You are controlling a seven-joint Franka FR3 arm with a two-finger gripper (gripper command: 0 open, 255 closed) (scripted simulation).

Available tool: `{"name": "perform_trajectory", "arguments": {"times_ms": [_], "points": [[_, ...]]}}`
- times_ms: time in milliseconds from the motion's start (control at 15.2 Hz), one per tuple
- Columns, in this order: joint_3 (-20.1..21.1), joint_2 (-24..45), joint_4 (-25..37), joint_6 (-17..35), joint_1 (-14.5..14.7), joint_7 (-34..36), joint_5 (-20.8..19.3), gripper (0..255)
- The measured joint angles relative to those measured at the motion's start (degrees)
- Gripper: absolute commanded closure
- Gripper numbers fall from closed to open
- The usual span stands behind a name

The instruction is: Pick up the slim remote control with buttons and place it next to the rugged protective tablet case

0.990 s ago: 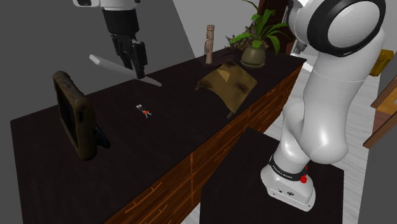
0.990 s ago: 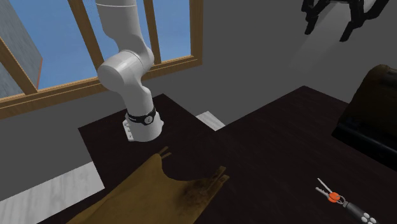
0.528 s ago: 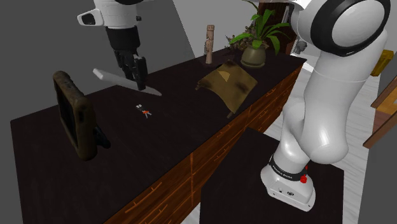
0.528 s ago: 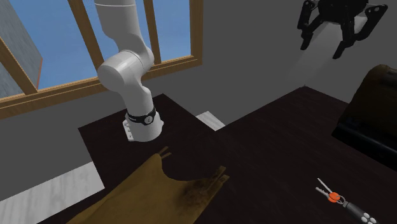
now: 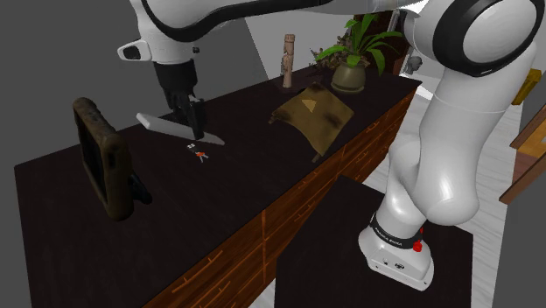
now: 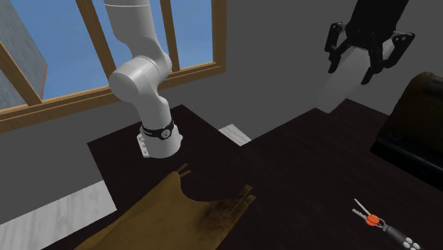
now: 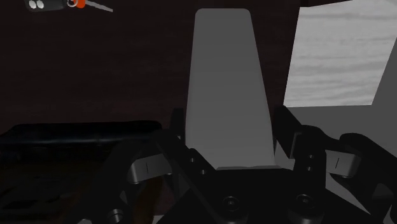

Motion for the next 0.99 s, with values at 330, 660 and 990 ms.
{"name": "perform_trajectory", "arguments": {"times_ms": [330, 660, 990], "points": [[-0.03, 0.0, -3.93, 3.92, -0.03, -0.12, 0.01, 255], [0.03, 0.17, -7.62, 7.78, 0.04, -0.04, 0.04, 255], [0.01, 0.69, -10.66, 11.34, 0.0, -0.17, 0.09, 255]]}}
